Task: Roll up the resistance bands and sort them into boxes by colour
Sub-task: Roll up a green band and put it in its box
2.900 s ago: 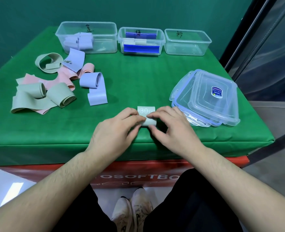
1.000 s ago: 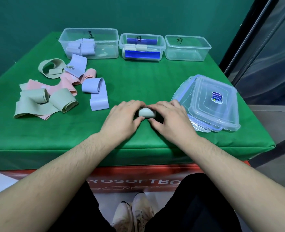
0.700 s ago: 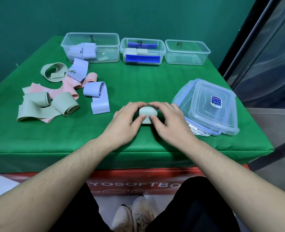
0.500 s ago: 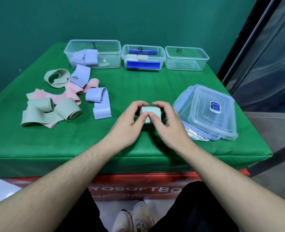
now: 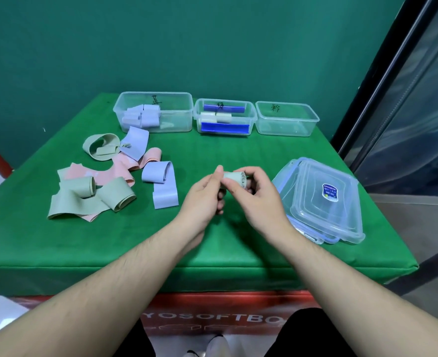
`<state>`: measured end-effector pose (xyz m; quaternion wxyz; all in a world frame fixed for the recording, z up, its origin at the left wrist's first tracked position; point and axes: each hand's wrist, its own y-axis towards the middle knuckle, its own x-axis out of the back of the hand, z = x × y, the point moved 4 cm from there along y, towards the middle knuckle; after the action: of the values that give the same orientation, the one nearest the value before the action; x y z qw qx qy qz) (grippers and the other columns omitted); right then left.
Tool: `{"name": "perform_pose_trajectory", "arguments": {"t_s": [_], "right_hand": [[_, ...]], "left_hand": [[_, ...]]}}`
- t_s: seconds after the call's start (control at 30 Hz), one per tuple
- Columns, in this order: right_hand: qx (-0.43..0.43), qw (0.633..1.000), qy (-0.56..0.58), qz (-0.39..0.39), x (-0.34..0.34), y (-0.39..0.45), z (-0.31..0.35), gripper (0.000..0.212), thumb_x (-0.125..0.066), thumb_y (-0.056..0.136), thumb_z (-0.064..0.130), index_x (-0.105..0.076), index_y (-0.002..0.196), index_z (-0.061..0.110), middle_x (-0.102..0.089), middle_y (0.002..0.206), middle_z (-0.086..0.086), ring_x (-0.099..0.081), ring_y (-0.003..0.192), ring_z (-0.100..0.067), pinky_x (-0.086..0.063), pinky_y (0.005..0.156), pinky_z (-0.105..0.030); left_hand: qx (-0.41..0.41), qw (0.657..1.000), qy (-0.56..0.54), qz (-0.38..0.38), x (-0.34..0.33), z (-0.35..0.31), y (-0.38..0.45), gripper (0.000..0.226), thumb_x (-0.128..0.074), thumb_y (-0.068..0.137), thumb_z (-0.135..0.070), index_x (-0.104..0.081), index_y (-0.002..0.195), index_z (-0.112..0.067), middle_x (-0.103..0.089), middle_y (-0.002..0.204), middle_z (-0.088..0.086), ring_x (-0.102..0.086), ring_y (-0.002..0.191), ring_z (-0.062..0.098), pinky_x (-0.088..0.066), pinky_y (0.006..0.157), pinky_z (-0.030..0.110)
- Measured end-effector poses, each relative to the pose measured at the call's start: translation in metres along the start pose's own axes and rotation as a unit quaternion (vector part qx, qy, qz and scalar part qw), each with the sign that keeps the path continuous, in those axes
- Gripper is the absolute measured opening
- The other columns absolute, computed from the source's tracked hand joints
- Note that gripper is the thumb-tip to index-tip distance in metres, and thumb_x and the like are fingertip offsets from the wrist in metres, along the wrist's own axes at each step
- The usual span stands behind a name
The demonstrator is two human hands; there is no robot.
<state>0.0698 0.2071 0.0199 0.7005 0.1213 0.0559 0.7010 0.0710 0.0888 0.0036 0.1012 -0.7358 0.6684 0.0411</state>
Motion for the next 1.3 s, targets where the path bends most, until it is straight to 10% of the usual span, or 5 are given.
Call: {"name": "perform_pose_trajectory", "arguments": {"t_s": [0.27,0.5,0.63,0.9,1.3], "right_hand": [[-0.013,0.997,0.075,0.022,-0.009,0.029,0.013,0.030,-0.076,0.083,0.006,-0.066,0.107,0.022,-0.060,0.079,0.003,-0.053,0.068,-0.004,-0.045,0.068,-0.010],[-0.002,0.998,0.010,0.056,-0.013,0.067,0.008,0.036,-0.071,0.088,0.007,-0.064,0.113,0.032,-0.068,0.111,0.005,-0.060,0.094,-0.002,-0.045,0.082,-0.012],[-0.036,0.994,0.083,0.064,-0.023,0.089,0.005,0.031,-0.066,0.091,0.003,-0.063,0.114,0.025,-0.071,0.093,0.001,-0.063,0.069,-0.008,-0.053,0.059,-0.017],[0.026,0.995,-0.015,0.091,-0.019,0.168,-0.004,0.035,-0.075,0.085,0.008,-0.068,0.112,0.029,-0.072,0.107,-0.005,-0.063,0.091,-0.011,-0.051,0.091,-0.033],[0.013,0.978,-0.177,0.114,0.004,0.303,-0.016,0.031,-0.086,0.072,0.017,-0.067,0.096,0.025,-0.068,0.086,0.001,-0.058,0.074,-0.009,-0.047,0.076,-0.026]], "left_hand": [[0.069,0.988,-0.135,0.006,-0.010,-0.011,0.026,0.053,-0.042,0.100,-0.053,-0.069,0.092,-0.009,-0.057,0.057,-0.002,-0.024,0.041,0.007,-0.022,0.041,0.020],[0.131,0.966,-0.222,-0.014,-0.017,-0.012,0.066,0.056,-0.044,0.100,-0.052,-0.052,0.055,-0.020,-0.021,0.044,-0.007,-0.017,0.034,0.006,-0.017,0.038,0.018],[0.141,0.964,-0.227,0.003,-0.024,-0.012,0.091,0.044,-0.041,0.102,-0.040,-0.057,0.068,-0.017,-0.024,0.043,-0.007,-0.019,0.032,0.006,-0.019,0.036,0.015],[0.130,0.991,-0.037,-0.009,-0.004,-0.031,0.161,0.031,-0.033,0.103,-0.038,-0.054,0.090,-0.020,-0.038,0.056,-0.002,-0.024,0.036,0.009,-0.024,0.043,0.018],[-0.092,0.976,0.180,0.080,0.007,-0.097,0.283,0.034,-0.073,0.088,-0.018,-0.065,0.119,-0.009,-0.071,0.105,0.006,-0.065,0.081,0.013,-0.056,0.086,0.024]]}}
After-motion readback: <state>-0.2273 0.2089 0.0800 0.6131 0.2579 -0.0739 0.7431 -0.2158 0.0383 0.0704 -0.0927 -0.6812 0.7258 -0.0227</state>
